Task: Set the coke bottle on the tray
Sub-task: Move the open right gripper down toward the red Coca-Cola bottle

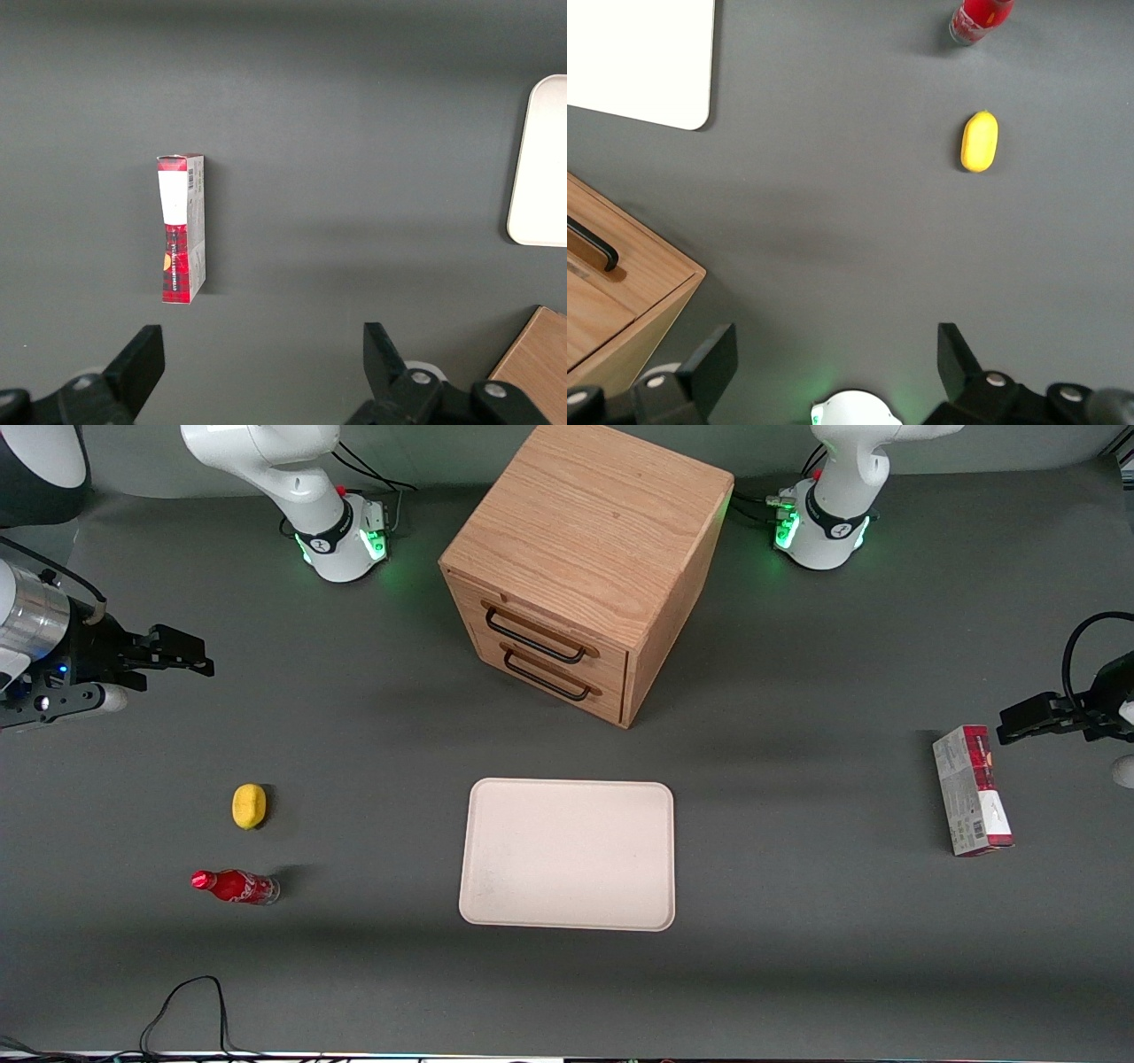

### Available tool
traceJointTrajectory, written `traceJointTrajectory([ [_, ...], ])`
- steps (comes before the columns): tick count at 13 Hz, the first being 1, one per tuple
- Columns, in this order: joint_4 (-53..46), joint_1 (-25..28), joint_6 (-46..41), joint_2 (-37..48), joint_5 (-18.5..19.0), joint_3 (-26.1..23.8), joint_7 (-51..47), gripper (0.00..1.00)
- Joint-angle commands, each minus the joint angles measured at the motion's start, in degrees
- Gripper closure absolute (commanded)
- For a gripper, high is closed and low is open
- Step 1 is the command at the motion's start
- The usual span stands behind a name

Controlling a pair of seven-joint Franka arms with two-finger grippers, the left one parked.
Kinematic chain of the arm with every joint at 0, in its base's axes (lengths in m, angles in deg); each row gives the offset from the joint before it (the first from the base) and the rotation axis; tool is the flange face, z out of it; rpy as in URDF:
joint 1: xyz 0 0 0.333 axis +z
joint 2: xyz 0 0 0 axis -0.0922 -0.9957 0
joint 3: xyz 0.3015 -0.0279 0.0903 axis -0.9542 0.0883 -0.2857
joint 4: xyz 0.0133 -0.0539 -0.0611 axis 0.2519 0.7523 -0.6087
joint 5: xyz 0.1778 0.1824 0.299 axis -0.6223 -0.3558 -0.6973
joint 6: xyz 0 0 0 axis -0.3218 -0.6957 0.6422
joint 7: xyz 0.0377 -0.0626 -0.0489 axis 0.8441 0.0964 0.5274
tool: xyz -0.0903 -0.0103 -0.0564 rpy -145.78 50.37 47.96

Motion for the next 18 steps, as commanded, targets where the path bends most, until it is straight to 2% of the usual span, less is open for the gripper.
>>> traceJointTrajectory([
  [1,-2.8,0.36,-1.84,-1.62,0.79,0.43,-0.95,0.0],
  [7,-8.68,-0.25,-1.93,-5.22,0.71,1.04,-1.4,0.0],
  [10,-22.18,-0.43,-3.33,-15.82,0.79,3.94,-1.31,0.0],
  [14,-42.32,-3.77,-2.29,-34.2,0.62,3.86,-1.31,0.0],
  [18,-43.24,-5.09,2.72,-37.74,0.35,3.42,-0.96,0.0],
])
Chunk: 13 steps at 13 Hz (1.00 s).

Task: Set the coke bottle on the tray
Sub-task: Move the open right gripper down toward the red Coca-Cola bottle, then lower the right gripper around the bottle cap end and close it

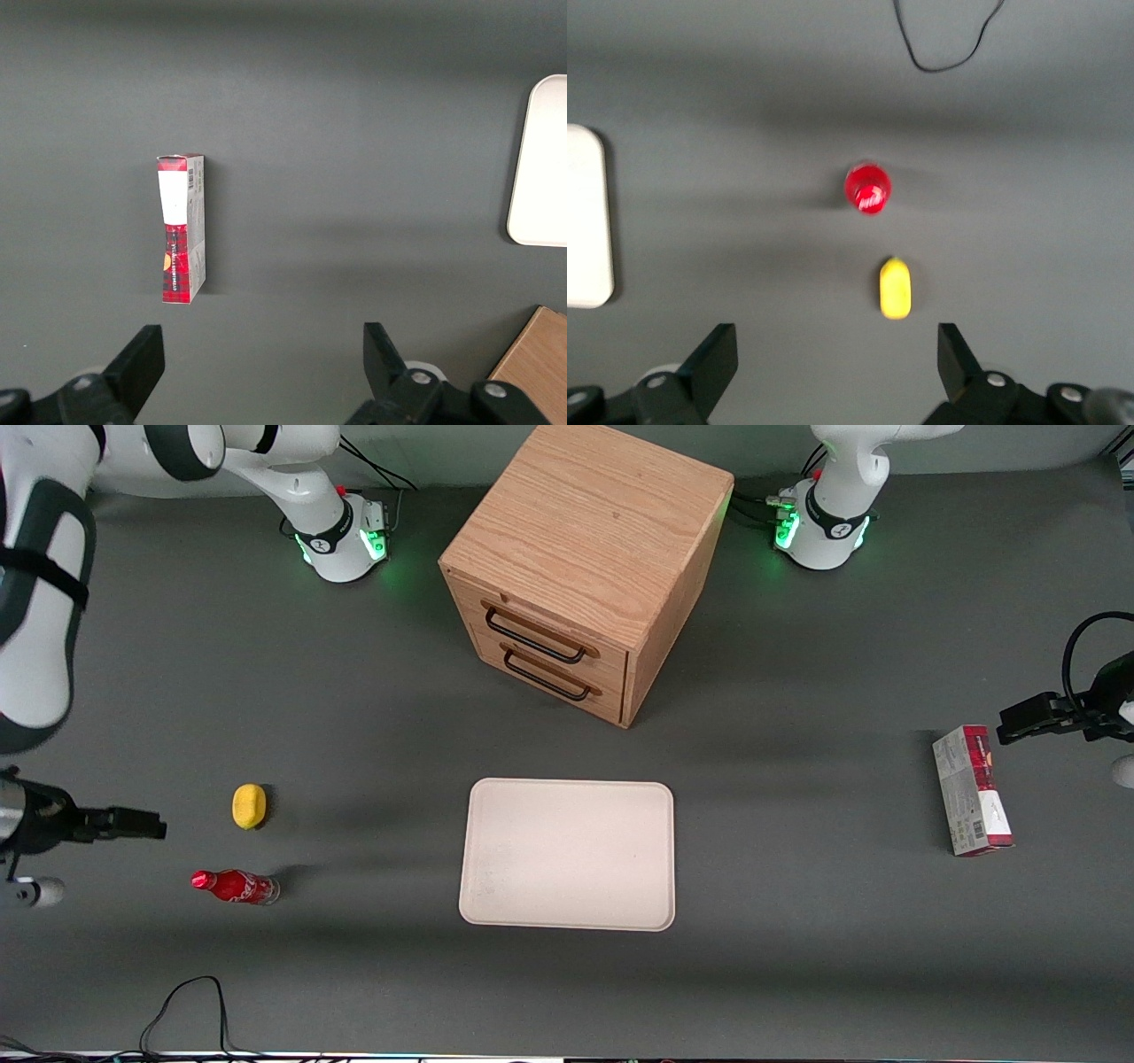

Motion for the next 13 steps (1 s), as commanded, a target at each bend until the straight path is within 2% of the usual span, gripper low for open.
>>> traceJointTrajectory([
  [1,-3.97,-0.83,0.11,-2.01,0.08,-0.39,-0.32,0.0],
  [4,-2.13,-0.83,2.21,-4.12,0.17,-0.22,2.15,0.0],
  [13,14.13,-0.66,21.37,-4.03,-0.27,-0.31,2.85,0.0],
])
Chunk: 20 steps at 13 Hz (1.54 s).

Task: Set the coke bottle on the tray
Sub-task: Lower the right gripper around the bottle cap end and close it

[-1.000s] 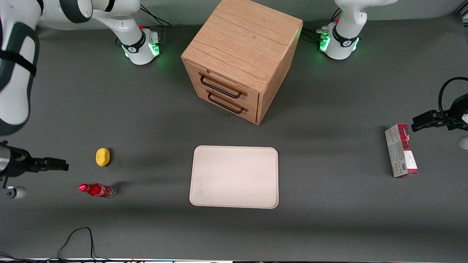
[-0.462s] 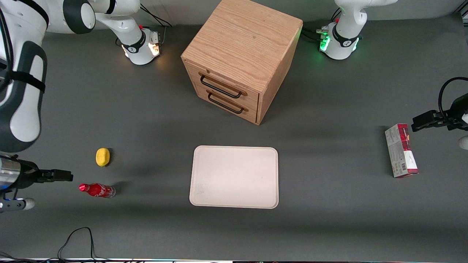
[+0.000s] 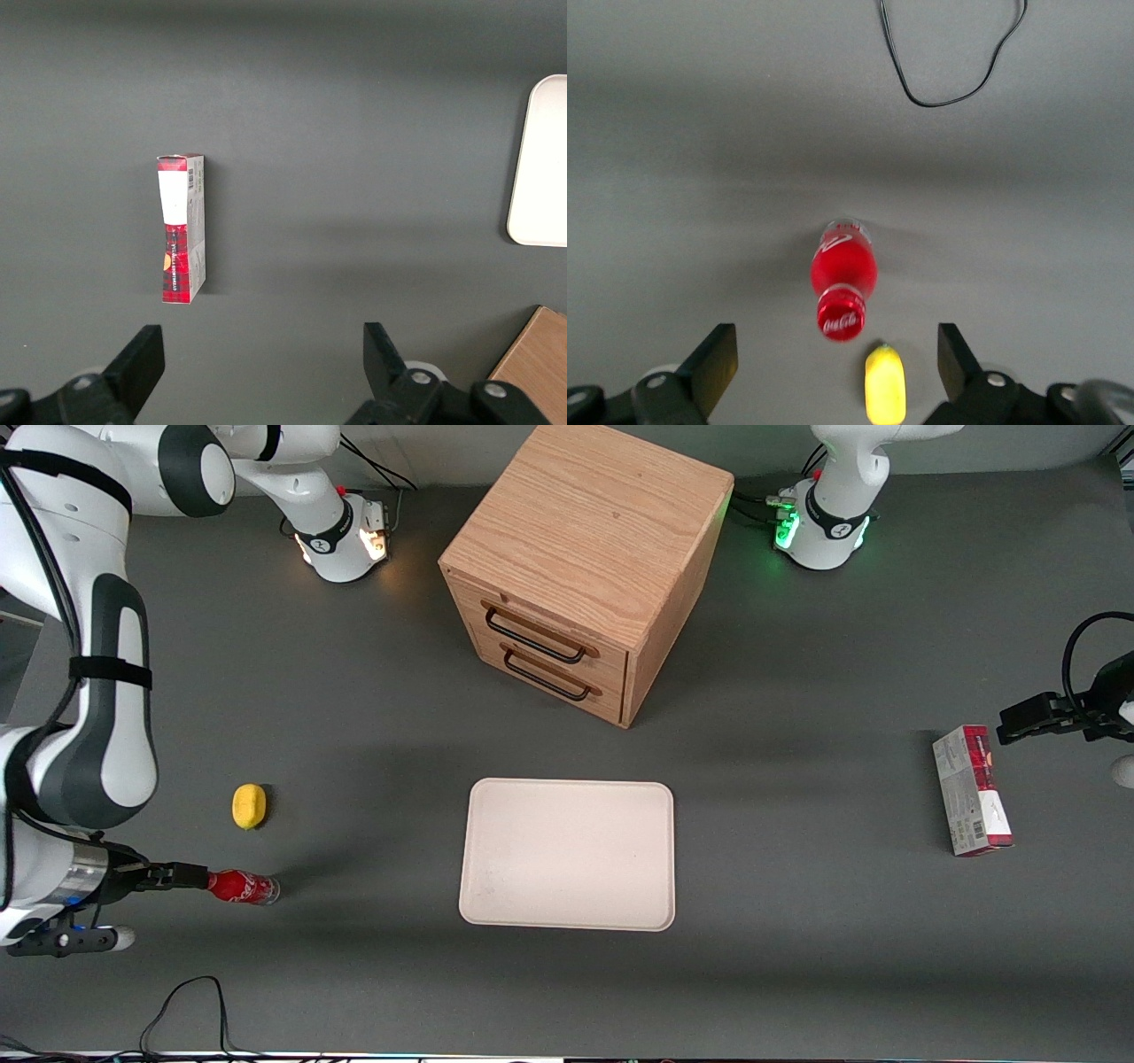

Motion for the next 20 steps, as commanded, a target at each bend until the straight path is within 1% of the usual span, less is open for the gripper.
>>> traceJointTrajectory([
  [1,4.49,-0.1,3.63,1.26,-0.26,-0.25,2.25,0.0],
  [6,8.19,0.16,8.11,1.26,-0.26,-0.25,2.96,0.0],
  [10,8.19,0.34,8.3,1.17,-0.26,-0.25,2.96,0.01],
  [11,8.28,0.34,8.3,1.17,-0.26,-0.25,2.96,0.06],
  [12,8.37,0.42,8.3,1.17,-0.26,-0.25,2.96,0.3],
  [13,8.89,0.34,8.38,1.17,-0.17,-0.25,2.96,0.59],
  [14,9.33,0.42,9.25,1.17,-0.09,-0.25,2.96,0.82],
  [15,10.73,0.42,10.13,1.43,-0.09,-0.25,2.96,1.0],
  [20,10.92,0.42,10.41,1.69,-0.09,-0.25,2.96,1.0],
])
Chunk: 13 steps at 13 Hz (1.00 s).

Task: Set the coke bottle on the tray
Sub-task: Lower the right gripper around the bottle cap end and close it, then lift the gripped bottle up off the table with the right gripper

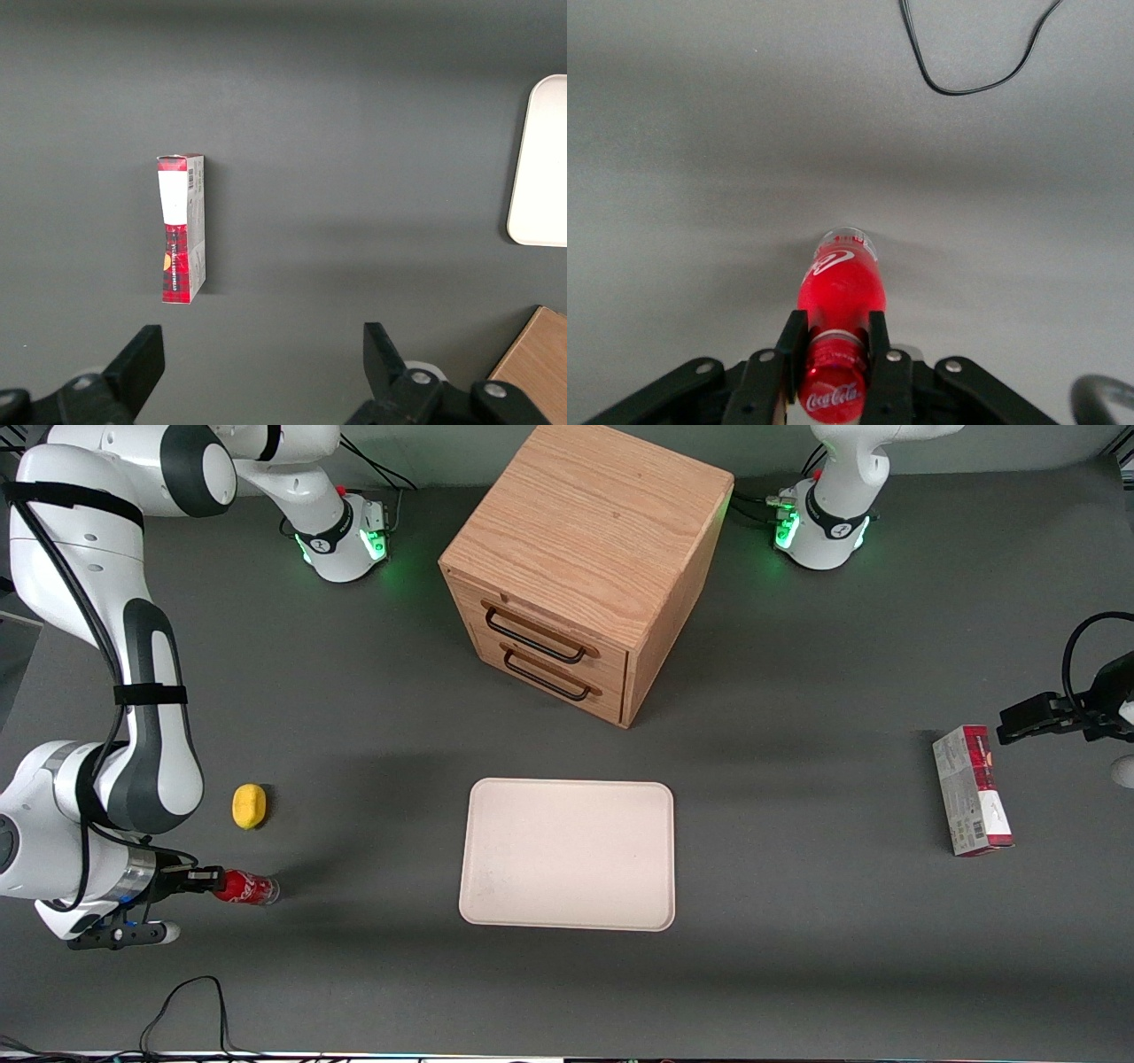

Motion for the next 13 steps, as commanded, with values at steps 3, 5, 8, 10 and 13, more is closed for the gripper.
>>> traceJointTrajectory([
  [3,1.72,0.11,0.78,2.52,0.05,0.05,1.08,1.0],
  [5,0.23,0.02,-3.32,4.36,-0.21,-0.04,0.99,1.0],
  [8,-6.7,-0.07,-15.52,6.64,0.22,0.05,0.99,1.0],
  [10,-6.99,0.02,-20.04,11.72,0.57,0.31,1.26,1.0],
  [13,0.72,0.72,-27.34,23.13,0.58,0.22,2.05,1.0],
])
